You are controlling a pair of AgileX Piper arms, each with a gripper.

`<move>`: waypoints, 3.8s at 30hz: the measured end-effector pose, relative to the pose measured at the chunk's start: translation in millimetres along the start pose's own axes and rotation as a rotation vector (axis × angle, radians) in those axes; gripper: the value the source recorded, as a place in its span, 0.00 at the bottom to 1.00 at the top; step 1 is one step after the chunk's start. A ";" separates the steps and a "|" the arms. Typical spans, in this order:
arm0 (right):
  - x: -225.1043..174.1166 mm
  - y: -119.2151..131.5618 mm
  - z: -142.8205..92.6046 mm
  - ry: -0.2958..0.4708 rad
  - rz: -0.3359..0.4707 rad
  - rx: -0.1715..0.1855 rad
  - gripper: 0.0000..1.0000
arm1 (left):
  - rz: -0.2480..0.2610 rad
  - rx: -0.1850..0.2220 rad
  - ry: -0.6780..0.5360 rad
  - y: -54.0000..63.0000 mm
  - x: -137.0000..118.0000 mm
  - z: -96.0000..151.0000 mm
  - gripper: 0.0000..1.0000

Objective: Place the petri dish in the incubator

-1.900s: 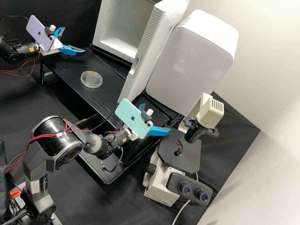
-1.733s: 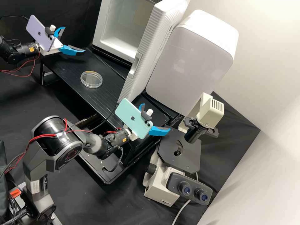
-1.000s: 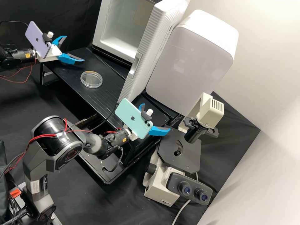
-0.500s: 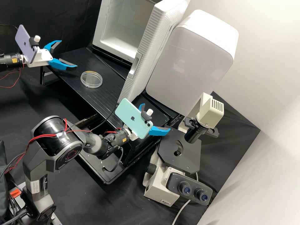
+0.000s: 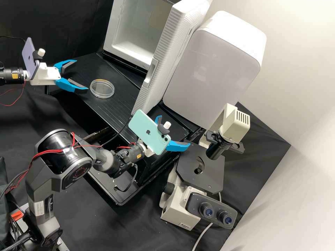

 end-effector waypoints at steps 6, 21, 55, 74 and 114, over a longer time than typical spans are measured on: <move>0.0 0.0 0.0 0.000 0.000 0.000 1.00 | -0.032 -0.029 -0.009 -6.3 4.6 1.0 1.00; 0.0 0.0 0.0 0.000 0.000 0.000 1.00 | -0.111 -0.073 -0.065 -8.5 36.4 5.5 1.00; 0.0 0.0 0.0 0.000 0.000 0.000 1.00 | -0.169 -0.032 -0.067 -3.7 72.7 10.6 1.00; 0.0 0.0 0.0 0.000 0.000 0.000 1.00 | -0.180 -0.013 -0.070 -7.3 77.0 13.7 1.00; 0.0 0.0 0.0 0.000 0.000 0.000 1.00 | -0.129 0.024 -0.017 -7.0 79.2 10.0 0.00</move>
